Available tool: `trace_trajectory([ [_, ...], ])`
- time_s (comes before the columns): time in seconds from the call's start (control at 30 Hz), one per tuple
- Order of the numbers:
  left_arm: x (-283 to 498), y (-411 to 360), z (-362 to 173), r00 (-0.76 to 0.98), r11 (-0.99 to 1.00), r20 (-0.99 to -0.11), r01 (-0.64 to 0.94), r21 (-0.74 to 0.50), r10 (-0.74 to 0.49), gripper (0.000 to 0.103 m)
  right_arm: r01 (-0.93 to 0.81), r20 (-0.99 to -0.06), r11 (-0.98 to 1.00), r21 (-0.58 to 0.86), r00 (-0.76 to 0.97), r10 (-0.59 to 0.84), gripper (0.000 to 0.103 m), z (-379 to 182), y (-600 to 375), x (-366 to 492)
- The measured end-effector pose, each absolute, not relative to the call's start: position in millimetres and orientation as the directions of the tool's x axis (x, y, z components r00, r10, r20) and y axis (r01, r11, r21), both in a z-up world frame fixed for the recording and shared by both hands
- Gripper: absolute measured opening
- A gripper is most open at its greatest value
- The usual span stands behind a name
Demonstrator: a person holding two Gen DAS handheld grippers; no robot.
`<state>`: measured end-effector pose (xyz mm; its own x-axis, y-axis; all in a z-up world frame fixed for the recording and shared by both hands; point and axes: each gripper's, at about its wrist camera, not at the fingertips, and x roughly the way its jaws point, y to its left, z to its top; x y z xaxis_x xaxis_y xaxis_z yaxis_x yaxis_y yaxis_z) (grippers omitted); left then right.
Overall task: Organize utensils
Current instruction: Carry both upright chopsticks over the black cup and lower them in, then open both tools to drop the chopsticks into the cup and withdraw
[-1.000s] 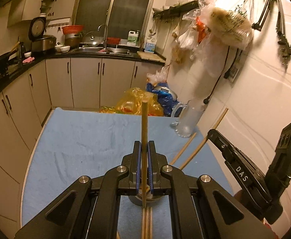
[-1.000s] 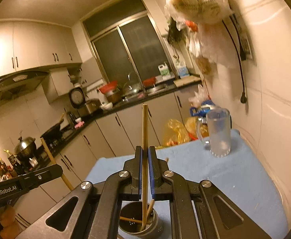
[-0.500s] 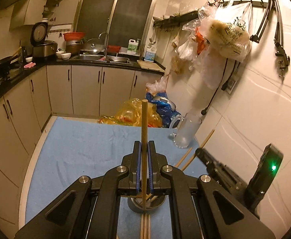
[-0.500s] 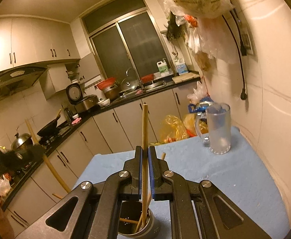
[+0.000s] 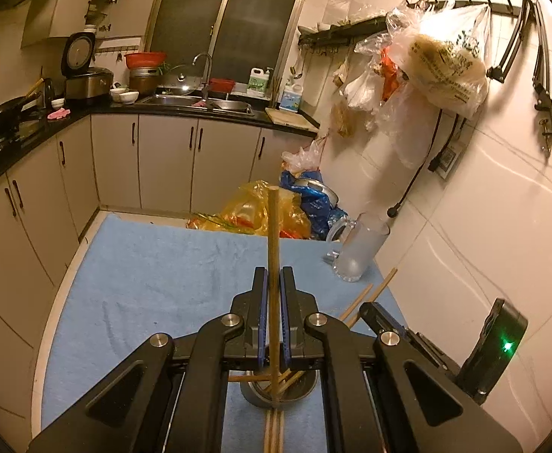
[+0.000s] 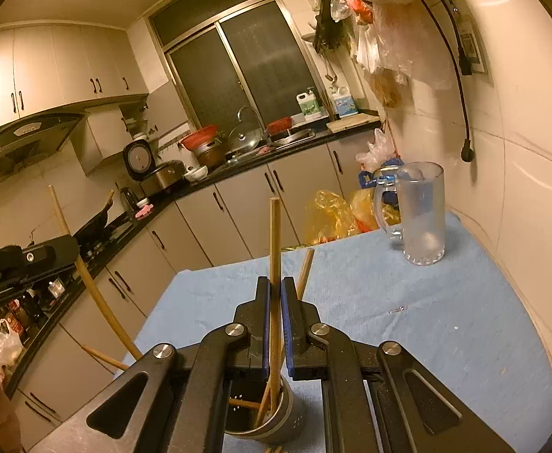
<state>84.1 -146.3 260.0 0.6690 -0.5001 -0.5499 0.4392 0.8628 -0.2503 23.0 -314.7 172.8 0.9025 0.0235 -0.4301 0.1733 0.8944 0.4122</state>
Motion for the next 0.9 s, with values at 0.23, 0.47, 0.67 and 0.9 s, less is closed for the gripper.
trace_trajectory([
  [0.23,81.4,-141.2,272.0,0.681,0.858,-0.526,0.446,-0.254,-0.509,0.006,0.171,-0.416,0.9,0.401,0.909,0.012,0.006,178.3,-312.9,20.8],
  [0.47,90.4,-155.6,241.1,0.642,0.868,-0.593,0.435,-0.24,-0.486,0.006,0.174,-0.437,0.895,0.41,0.899,0.025,0.006,171.5,-312.4,23.5],
  [0.67,94.2,-163.2,221.1,0.62,0.87,-0.626,0.443,-0.218,-0.472,0.006,0.161,-0.434,0.897,0.411,0.9,0.037,0.007,174.1,-312.1,20.9],
  [0.9,77.4,-149.7,235.4,0.662,0.877,-0.585,0.428,-0.219,-0.469,0.027,0.166,-0.403,0.898,0.407,0.915,0.014,0.017,192.8,-317.9,-4.1],
])
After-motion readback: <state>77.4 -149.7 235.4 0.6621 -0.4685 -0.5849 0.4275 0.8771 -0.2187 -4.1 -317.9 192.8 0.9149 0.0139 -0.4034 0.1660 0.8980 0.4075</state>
